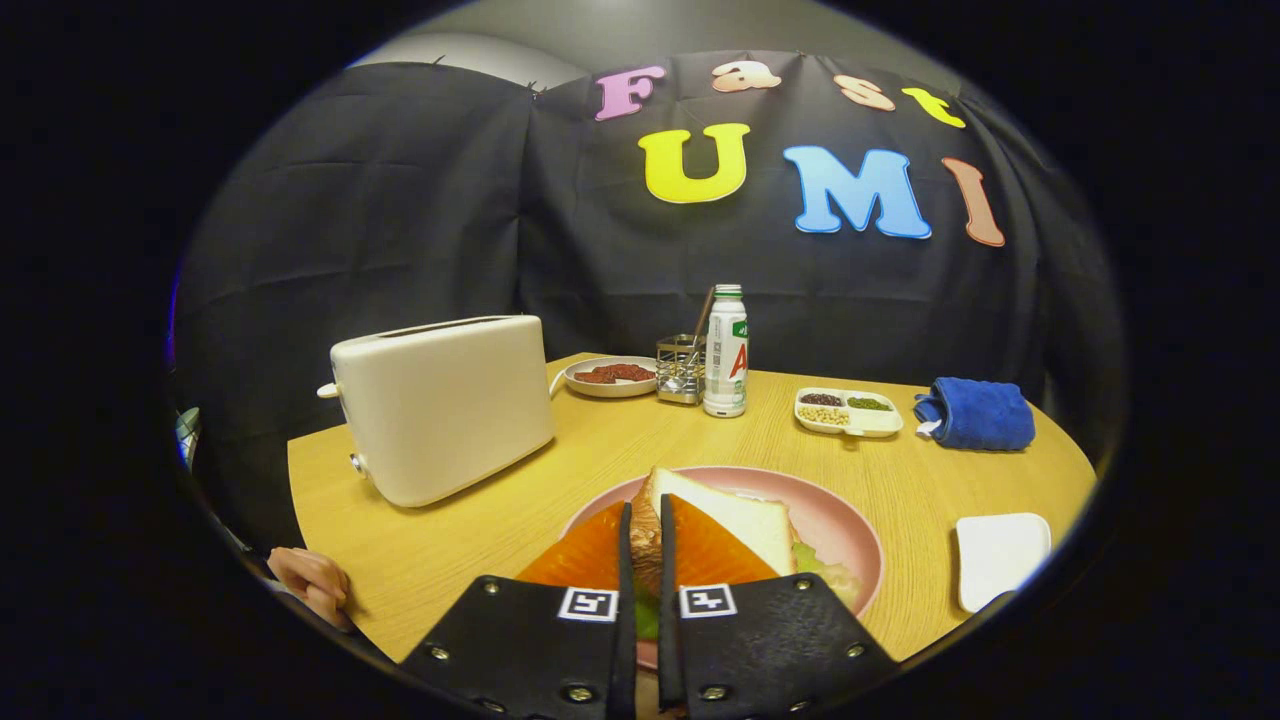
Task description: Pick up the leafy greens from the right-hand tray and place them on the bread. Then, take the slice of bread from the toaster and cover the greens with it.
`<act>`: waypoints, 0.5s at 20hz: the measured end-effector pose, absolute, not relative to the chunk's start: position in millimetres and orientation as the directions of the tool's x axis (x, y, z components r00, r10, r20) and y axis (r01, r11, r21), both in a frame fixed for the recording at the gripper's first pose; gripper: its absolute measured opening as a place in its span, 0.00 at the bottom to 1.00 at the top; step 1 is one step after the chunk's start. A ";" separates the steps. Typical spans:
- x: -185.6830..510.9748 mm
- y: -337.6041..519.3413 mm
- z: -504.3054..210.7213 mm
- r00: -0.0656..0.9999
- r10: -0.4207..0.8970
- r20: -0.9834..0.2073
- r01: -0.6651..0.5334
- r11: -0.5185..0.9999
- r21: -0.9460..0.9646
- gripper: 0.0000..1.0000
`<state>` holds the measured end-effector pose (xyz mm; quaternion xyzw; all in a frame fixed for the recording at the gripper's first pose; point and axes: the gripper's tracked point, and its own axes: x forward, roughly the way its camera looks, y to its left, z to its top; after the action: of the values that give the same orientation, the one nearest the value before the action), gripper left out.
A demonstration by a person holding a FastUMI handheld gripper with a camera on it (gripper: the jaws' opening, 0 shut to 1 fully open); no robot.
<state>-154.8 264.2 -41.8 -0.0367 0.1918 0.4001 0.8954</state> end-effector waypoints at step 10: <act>-147.4 263.4 -29.4 0.623 0.706 -0.338 -0.721 0.686 0.104 0.39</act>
<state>-147.4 263.4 -29.4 -0.0210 0.1785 0.3960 0.9005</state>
